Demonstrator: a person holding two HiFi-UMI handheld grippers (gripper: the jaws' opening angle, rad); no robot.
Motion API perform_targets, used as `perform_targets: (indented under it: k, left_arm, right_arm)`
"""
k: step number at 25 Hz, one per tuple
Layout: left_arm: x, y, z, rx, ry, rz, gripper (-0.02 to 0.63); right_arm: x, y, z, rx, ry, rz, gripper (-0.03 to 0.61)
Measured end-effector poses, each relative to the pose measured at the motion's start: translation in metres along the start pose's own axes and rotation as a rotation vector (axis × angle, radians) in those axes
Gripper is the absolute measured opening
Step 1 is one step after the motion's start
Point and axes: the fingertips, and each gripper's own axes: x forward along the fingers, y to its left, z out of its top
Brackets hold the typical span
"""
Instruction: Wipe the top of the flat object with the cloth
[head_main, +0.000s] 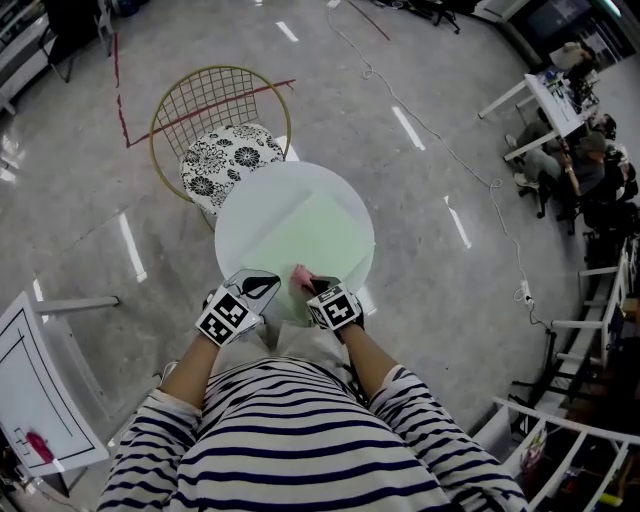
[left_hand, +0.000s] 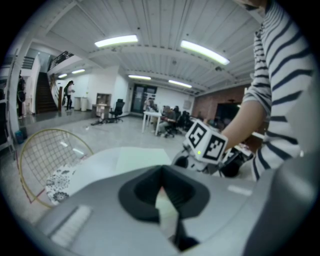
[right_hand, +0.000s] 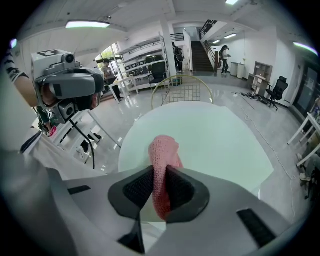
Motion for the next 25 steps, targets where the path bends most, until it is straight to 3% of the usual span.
perform_targets:
  k: [18,25]
  left_arm:
    - [0.01,-0.004,0.001,-0.002,0.011,-0.019,0.007]
    - [0.02,-0.004,0.007,-0.004,0.014,-0.02,0.006]
  right_arm:
    - [0.002,0.035,-0.002,-0.029,-0.001,0.092,0.048]
    - [-0.006,0.054,0.008,0.047,-0.059,0.289,0.048]
